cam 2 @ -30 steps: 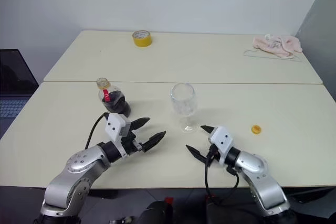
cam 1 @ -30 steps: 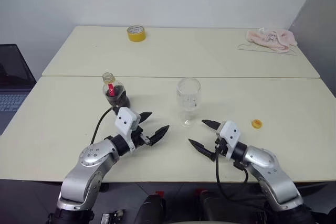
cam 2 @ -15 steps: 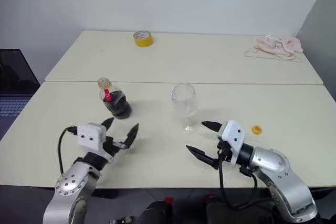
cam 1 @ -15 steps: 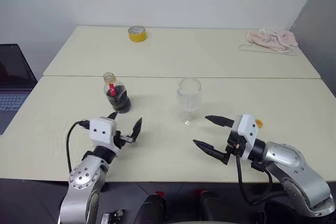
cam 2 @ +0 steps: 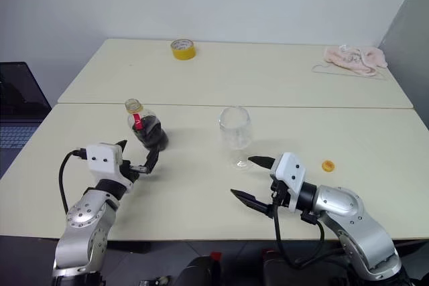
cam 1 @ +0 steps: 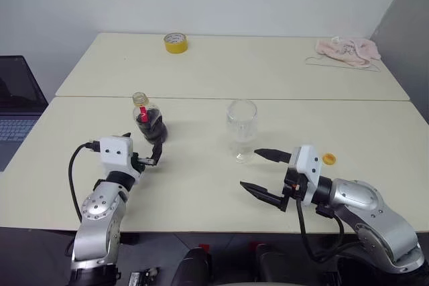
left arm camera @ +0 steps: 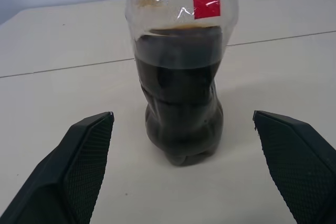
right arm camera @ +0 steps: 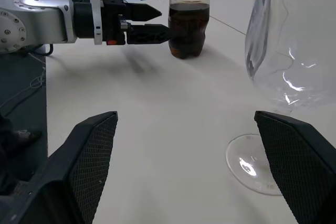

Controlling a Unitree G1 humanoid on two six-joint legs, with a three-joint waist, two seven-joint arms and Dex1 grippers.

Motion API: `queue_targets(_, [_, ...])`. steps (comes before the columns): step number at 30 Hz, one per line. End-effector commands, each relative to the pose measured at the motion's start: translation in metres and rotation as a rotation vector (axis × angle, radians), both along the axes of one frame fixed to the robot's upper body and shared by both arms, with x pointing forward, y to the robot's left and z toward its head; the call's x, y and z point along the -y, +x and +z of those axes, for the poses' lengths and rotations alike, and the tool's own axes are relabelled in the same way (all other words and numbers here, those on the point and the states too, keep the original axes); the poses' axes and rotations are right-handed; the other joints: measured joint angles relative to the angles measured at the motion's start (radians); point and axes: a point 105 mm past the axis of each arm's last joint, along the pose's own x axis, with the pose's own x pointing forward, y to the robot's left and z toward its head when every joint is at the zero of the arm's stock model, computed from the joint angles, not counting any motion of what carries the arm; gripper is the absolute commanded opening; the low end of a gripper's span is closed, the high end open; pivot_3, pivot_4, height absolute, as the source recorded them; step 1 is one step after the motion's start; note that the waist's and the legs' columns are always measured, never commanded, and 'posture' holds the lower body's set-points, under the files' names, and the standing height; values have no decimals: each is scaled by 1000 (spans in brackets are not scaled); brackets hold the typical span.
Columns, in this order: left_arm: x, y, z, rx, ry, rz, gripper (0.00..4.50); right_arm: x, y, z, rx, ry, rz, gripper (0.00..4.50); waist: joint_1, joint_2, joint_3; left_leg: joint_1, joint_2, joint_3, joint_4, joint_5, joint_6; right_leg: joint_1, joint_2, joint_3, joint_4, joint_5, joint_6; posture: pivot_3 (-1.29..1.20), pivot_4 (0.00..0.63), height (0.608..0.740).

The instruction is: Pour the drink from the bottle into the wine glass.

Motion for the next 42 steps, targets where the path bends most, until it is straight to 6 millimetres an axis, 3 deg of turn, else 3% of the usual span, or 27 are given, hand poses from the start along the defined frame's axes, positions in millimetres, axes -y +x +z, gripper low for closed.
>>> queue_targets(1, [-6, 5, 11, 33, 34, -21, 4500, -6, -4, 12, 55, 19, 26, 4466, 0, 0, 0, 0, 0, 0, 0, 0, 0, 0, 0, 0, 0, 0, 0, 0, 150, 740])
queue_targets(7, [-10, 18, 12, 25, 53, -48, 4500, -11, -3, 21, 59, 61, 28, 4466, -1, 0, 0, 0, 0, 0, 0, 0, 0, 0, 0, 0, 0, 0, 0, 0, 150, 740])
queue_targets(25, [-5, 39, 8, 10, 81, -108, 4500, -6, -28, 53, 65, 77, 123, 4466, 0, 0, 0, -1, 0, -1, 0, 0, 0, -1, -1, 0, 0, 0, 0, 0, 150, 740])
queue_targets(38, [0, 45, 5, 2, 90, -132, 4500, 0, -16, 62, 90, 101, 67, 4466, -1, 0, 0, -1, 0, -1, 0, 0, 0, -1, -1, -1, 0, 0, 0, 0, 150, 740])
queue_targets(42, [6, 48, 4, 1, 84, -156, 3568, -3, -15, 63, 97, 99, 65, 4500, -1, 0, 0, -1, 0, -1, 0, 0, 0, -1, -1, 0, 0, 0, 0, 0, 150, 740])
